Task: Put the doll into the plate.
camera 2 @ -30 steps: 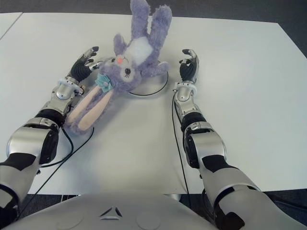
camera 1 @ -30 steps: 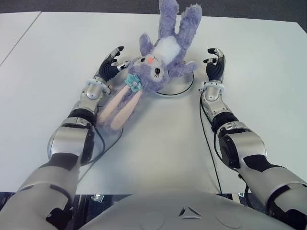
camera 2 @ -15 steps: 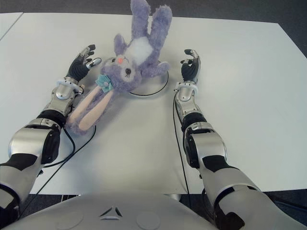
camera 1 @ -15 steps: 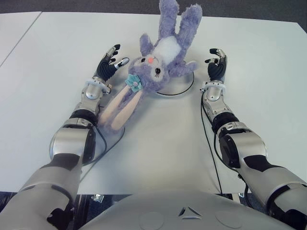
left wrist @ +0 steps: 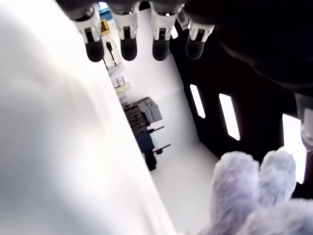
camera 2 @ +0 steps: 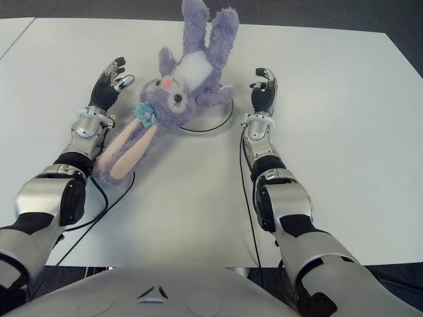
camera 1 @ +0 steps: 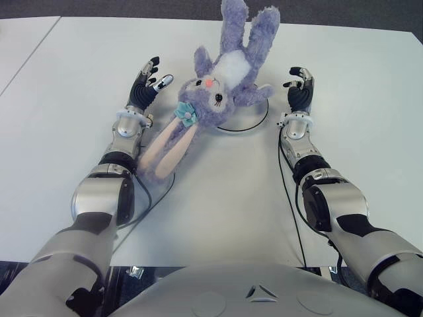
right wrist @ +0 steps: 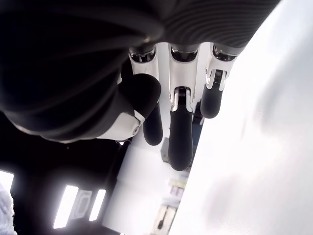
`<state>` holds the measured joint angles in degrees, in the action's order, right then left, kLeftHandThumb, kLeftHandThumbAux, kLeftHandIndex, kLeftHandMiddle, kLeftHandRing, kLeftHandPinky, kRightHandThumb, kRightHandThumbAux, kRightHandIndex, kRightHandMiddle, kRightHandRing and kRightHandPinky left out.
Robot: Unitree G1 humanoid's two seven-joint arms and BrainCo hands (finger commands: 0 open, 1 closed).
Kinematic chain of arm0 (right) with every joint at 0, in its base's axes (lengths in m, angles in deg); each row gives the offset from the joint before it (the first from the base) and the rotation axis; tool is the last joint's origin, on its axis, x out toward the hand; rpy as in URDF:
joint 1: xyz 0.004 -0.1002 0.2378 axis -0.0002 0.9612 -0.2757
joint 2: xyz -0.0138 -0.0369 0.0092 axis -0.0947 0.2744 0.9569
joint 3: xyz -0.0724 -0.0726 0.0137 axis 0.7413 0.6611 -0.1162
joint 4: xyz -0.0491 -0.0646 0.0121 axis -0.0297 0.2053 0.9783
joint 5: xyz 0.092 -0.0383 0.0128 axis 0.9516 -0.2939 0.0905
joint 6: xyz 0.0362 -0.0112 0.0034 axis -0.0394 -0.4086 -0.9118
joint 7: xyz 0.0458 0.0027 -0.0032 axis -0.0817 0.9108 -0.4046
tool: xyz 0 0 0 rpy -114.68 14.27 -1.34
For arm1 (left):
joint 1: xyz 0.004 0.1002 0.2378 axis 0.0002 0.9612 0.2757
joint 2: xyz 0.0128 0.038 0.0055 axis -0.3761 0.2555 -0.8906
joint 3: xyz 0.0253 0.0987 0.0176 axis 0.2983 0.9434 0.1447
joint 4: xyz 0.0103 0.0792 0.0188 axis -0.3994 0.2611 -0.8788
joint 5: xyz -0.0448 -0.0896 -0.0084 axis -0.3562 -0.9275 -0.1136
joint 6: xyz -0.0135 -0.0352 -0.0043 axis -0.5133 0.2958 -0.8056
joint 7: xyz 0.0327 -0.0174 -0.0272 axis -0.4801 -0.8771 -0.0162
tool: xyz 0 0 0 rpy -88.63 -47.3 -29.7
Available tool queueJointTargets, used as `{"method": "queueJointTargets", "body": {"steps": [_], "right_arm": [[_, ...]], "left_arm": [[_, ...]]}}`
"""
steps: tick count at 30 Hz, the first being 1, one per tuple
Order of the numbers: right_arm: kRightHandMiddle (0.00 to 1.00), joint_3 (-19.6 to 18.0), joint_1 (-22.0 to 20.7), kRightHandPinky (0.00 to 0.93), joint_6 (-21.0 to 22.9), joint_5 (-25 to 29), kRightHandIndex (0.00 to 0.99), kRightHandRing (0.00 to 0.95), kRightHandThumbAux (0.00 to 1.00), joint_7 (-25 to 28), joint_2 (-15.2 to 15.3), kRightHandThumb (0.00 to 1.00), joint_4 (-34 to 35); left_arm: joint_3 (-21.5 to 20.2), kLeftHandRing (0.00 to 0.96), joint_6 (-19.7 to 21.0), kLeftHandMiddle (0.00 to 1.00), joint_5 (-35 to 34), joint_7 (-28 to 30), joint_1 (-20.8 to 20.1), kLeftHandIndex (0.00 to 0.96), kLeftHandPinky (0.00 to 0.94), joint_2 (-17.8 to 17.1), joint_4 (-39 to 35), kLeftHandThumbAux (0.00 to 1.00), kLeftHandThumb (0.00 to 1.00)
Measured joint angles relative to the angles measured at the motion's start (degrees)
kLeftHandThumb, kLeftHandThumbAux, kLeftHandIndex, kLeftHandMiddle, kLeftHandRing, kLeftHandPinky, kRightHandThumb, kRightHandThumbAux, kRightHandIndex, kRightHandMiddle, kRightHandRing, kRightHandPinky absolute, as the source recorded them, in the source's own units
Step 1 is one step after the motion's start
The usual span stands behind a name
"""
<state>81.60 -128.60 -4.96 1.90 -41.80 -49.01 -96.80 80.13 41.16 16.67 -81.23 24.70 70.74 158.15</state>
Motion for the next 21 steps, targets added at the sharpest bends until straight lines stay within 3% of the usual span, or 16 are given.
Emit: {"method": "queueJointTargets", "body": {"steps": [11, 21], "right_arm": [[0.291, -0.5, 0.2, 0.254, -0.1, 0.1, 0.277, 0.458, 0.668, 0.4, 0.5, 1.000, 0.0], [0.302, -1.3, 0.4, 0.258, -0.5, 0.9, 0.280, 0.458, 0.667, 1.6, 0.5, 1.000, 0.0]], "left_arm": [[-3.1, 0.086, 0.3, 0.096, -2.7, -3.0, 0.6, 0.015, 0.081, 2.6, -0.6, 0.438, 0.000], [-5.3, 0.092, 3.8, 0.101, -5.3, -4.9, 0.6, 0.030, 0.092, 5.7, -1.6, 0.500, 0.000]]}}
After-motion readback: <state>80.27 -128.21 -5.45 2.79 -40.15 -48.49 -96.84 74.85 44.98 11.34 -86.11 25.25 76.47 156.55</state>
